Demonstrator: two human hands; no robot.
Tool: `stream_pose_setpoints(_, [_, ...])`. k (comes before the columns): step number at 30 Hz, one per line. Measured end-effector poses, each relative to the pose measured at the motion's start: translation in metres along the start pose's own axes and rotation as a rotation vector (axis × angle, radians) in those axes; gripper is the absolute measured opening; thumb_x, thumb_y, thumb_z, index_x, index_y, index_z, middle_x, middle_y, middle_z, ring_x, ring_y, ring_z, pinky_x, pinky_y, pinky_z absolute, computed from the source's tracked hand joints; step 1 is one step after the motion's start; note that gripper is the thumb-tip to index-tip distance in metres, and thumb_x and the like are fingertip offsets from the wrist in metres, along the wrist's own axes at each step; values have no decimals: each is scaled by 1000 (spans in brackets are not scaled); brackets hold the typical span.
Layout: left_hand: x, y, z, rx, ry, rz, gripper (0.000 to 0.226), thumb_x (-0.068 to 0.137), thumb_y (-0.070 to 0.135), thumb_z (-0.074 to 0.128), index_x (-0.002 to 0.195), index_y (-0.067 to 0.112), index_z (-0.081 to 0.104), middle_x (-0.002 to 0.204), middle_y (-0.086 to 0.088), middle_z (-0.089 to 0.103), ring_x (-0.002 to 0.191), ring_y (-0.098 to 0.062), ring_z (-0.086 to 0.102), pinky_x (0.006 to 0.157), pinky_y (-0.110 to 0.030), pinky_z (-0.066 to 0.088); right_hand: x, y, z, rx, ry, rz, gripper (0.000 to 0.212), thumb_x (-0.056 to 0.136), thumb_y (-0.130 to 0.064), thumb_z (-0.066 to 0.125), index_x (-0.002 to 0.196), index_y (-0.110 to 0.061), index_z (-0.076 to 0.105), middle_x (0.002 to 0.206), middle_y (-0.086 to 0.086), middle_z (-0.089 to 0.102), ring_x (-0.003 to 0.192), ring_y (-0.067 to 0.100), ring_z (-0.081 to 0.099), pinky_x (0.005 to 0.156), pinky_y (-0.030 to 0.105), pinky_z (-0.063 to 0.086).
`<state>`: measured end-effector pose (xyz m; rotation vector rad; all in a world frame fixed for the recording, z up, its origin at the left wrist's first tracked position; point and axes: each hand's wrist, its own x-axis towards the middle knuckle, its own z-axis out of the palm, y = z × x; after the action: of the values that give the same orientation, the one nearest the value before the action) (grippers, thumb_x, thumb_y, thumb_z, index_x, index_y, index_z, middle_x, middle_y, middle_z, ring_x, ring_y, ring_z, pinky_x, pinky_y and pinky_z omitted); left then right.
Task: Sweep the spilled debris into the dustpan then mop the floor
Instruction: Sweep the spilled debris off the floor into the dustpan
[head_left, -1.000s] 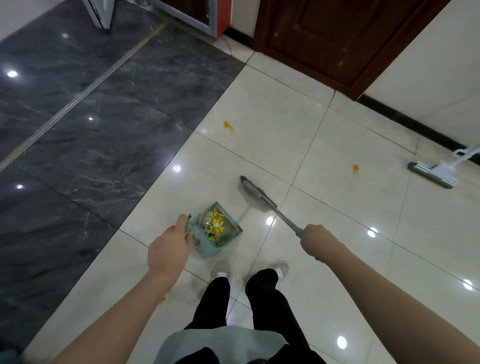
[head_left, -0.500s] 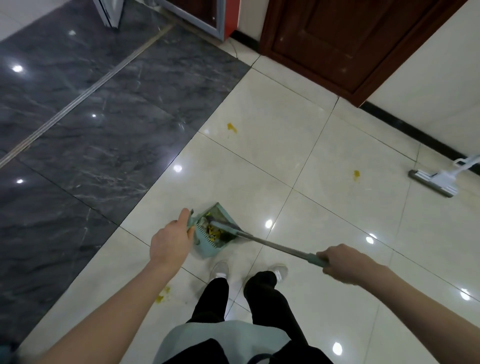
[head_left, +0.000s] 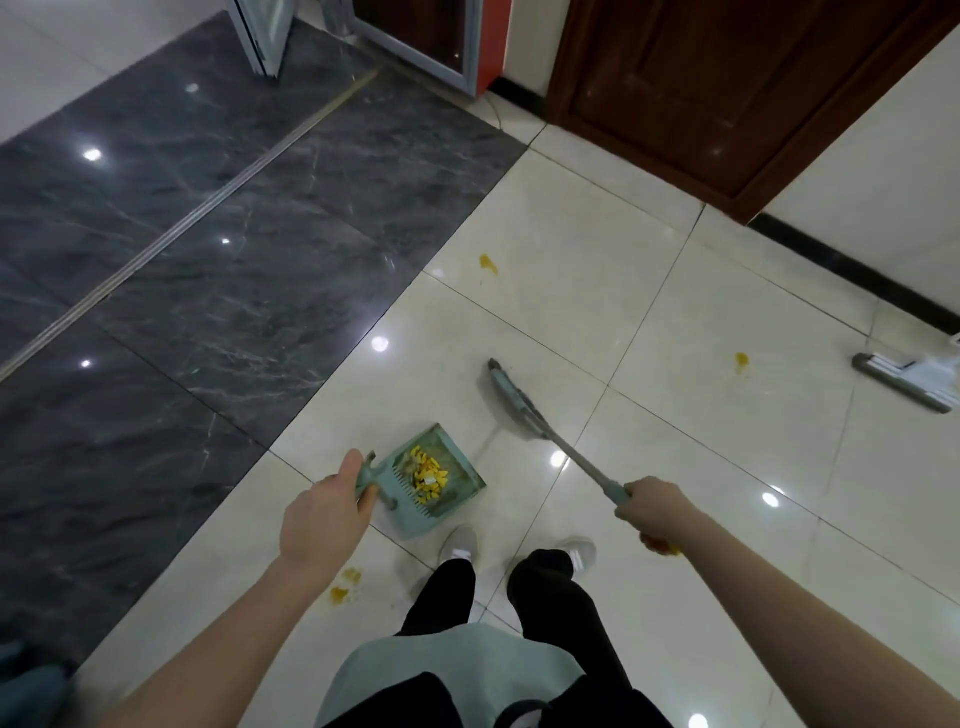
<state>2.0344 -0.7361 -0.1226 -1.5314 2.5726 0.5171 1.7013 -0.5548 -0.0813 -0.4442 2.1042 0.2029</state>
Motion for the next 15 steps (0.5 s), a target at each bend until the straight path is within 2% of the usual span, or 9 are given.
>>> stream_pose_setpoints(2, [-3,-3,2,-23,-7,-17,28,90,35,59,106,18,44,65,-7,62,54,-33,57,49,-32,39,-2,-3,20,141,-111,28,27,93,-7,44,117,-5,55,62,9,46,42,20,45,43,23,39])
stream_pose_setpoints(5, [1,-6,0,-131,-73,-74,26,90,38,56,107,25,43,67,-7,58,57,-32,53,54,-34,45,-11,-1,40,260,-197,54,46,91,-1,38,133,-18,47,65,6,38,40,15,36,40,18,32])
stream_pose_setpoints(8, [7,-8,-2,-215,-148,-133,22,87,44,53,101,33,40,67,-9,64,59,-36,62,61,-40,56,-21,14,48,81,-204,12,60,88,1,33,142,-24,39,66,8,43,41,18,41,38,20,34])
stream_pose_setpoints(13, [9,4,-3,-132,-133,-153,27,86,45,58,96,27,39,69,-8,60,67,-36,60,58,-35,47,-41,46,29,-150,-244,-67,69,85,-1,31,147,-33,35,71,11,51,42,21,46,40,25,40])
stream_pose_setpoints(15, [9,11,-3,-147,-137,-158,28,86,44,59,90,28,37,67,-6,61,63,-35,61,58,-36,50,-48,57,17,-209,-255,-97,70,85,-2,33,144,-39,38,71,9,52,42,20,46,39,24,39])
